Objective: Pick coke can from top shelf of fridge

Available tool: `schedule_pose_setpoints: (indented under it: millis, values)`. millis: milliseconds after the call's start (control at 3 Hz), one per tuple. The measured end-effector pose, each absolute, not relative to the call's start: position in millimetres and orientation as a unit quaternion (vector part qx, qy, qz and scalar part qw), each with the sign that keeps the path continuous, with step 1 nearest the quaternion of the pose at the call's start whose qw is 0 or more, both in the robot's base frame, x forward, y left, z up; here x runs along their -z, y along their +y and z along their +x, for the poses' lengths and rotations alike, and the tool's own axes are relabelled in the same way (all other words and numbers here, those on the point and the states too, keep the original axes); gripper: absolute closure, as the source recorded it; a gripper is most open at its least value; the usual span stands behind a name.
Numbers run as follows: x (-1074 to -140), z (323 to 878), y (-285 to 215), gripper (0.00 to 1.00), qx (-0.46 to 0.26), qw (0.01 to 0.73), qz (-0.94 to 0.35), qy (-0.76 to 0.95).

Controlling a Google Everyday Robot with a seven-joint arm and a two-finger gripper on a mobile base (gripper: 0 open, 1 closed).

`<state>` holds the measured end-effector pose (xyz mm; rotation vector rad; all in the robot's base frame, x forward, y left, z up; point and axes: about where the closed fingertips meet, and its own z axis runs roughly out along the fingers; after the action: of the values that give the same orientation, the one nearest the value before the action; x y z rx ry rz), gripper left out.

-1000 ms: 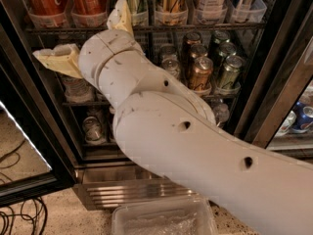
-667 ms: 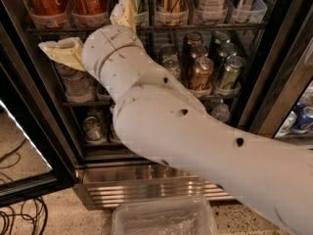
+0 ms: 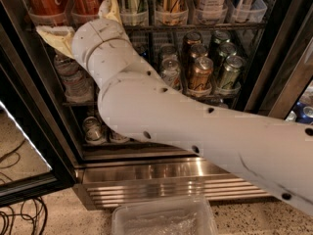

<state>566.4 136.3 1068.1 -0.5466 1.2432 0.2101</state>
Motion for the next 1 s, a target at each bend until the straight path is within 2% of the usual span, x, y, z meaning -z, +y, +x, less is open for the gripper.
schedule_pose_setpoints:
  millis: [667, 1000]
  values:
    - [-1079, 580, 150, 0.14, -0.084, 0.778, -0.212, 0.585]
    - [-1088, 583, 146, 0.14, -0.05, 0.788, -0.189, 0.584]
